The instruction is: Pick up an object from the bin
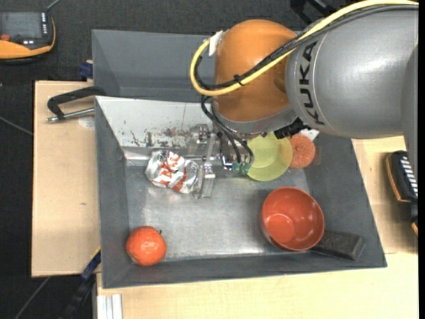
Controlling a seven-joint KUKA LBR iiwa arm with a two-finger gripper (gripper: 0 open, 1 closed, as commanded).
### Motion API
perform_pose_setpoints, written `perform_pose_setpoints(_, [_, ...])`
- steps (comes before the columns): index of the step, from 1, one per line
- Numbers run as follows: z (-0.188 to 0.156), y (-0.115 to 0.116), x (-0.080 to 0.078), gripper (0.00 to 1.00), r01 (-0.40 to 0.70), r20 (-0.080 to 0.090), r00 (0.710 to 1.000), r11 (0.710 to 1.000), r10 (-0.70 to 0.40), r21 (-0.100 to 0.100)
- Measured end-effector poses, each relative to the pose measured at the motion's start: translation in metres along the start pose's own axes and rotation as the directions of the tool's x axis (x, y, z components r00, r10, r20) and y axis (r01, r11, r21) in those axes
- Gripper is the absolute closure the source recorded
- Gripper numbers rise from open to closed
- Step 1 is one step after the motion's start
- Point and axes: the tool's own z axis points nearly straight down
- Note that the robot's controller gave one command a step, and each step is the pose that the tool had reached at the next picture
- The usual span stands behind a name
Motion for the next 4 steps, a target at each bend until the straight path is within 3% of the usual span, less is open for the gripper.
perform_pose_setpoints(1, [0.008,0.021,-0.008,0.0,-0.139,0.004,0.99,0.99,0.139,-0.004])
perform_pose_setpoints(2, [0.001,0.014,-0.043,0.0,-0.324,0.009,0.946,0.946,0.324,-0.009])
perform_pose_setpoints(3, [-0.009,-0.01,-0.004,0.0,0.013,0.013,1.0,1.0,-0.013,-0.006])
perform_pose_setpoints(4, [0.042,-0.018,-0.028,0.0,0.065,0.012,0.998,0.998,-0.065,-0.005])
